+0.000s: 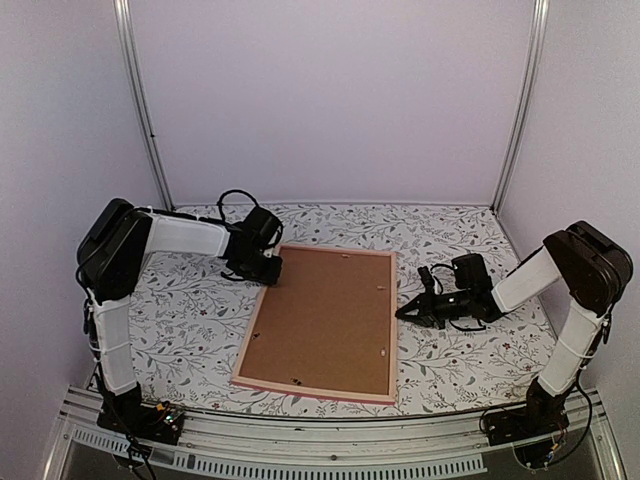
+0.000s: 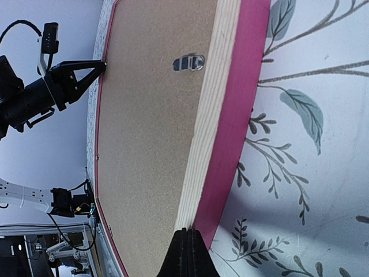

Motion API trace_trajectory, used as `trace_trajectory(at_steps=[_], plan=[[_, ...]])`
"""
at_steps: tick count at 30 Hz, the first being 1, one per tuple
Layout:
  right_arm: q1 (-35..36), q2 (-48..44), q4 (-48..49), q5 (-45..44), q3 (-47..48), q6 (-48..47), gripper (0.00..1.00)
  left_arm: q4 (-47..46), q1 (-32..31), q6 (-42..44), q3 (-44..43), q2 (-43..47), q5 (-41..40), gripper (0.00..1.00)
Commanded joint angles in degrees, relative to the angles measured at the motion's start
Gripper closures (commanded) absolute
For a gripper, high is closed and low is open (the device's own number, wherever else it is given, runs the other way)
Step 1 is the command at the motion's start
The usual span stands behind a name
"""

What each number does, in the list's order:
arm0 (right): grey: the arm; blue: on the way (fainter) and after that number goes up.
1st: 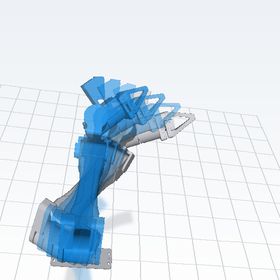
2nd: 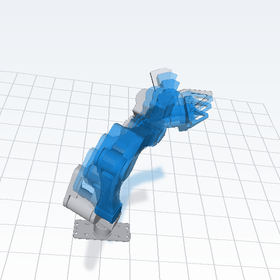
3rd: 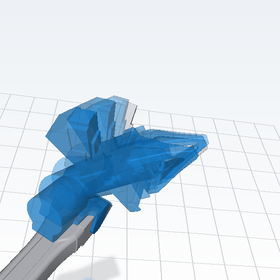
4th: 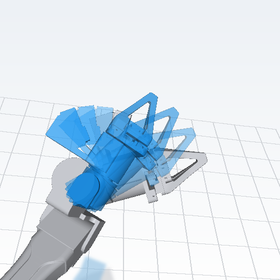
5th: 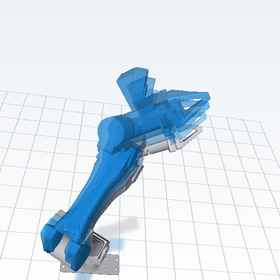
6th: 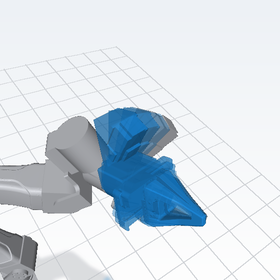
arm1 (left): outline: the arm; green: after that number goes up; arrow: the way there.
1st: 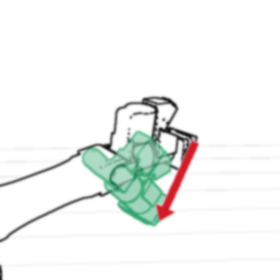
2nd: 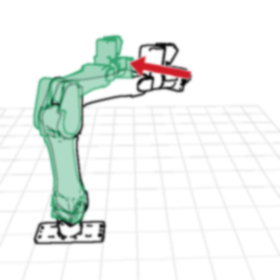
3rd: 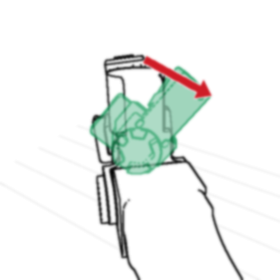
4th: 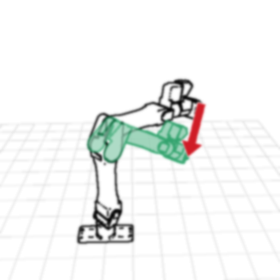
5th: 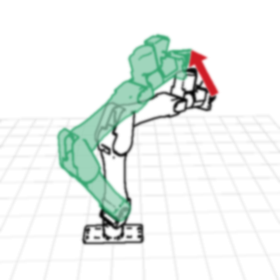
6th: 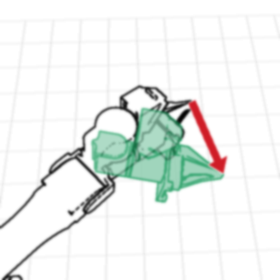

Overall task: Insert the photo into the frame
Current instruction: Press the fastener onto the backboard.

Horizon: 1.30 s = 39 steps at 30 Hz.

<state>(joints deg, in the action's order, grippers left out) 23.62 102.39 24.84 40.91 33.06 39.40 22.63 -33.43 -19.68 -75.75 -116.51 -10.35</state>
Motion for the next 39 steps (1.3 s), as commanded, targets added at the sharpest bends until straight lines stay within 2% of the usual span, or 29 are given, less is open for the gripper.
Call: trace_trajectory(at_steps=[1,6,8,11,13,15,18,22,25,39], plan=[[0.73,2.81,-10.60,-5.82,-0.86,-1.75,1.00,6.72,-0.56,3.89,3.44,-2.62,-2.83,0.89],[0.69,2.22,-11.75,-6.48,-0.50,-2.26,1.00,4.64,-1.06,5.36,4.29,-2.13,-4.43,0.97],[0.68,2.12,-12.32,-6.75,-0.30,-2.45,1.00,2.24,-0.83,5.72,4.99,-1.03,-1.80,0.97],[0.69,1.88,-13.49,-7.19,-0.01,-2.98,1.00,-0.43,-0.47,4.89,5.02,0.13,4.32,0.87],[0.65,1.56,-13.97,-7.53,0.20,-3.17,1.00,-0.83,-0.18,3.65,4.63,0.57,6.37,0.75],[0.65,1.42,-14.35,-7.77,0.46,-3.42,1.00,-1.06,0.13,2.51,4.62,1.29,7.11,0.68],[0.64,1.64,-14.55,-7.62,0.96,-3.69,1.00,-1.27,1.06,0.62,4.81,2.77,6.78,0.61],[0.64,2.49,-15.02,-7.31,1.92,-4.01,1.00,-1.52,2.49,-0.92,4.86,3.84,7.33,0.58],[0.69,3.05,-15.88,-7.20,2.87,-4.37,1.00,-1.13,3.18,-1.63,4.50,3.48,6.59,0.58],[0.69,4.22,-16.58,-7.60,3.59,-4.42,1.00,-1.31,5.41,-4.27,3.28,0.88,8.15,0.70]])
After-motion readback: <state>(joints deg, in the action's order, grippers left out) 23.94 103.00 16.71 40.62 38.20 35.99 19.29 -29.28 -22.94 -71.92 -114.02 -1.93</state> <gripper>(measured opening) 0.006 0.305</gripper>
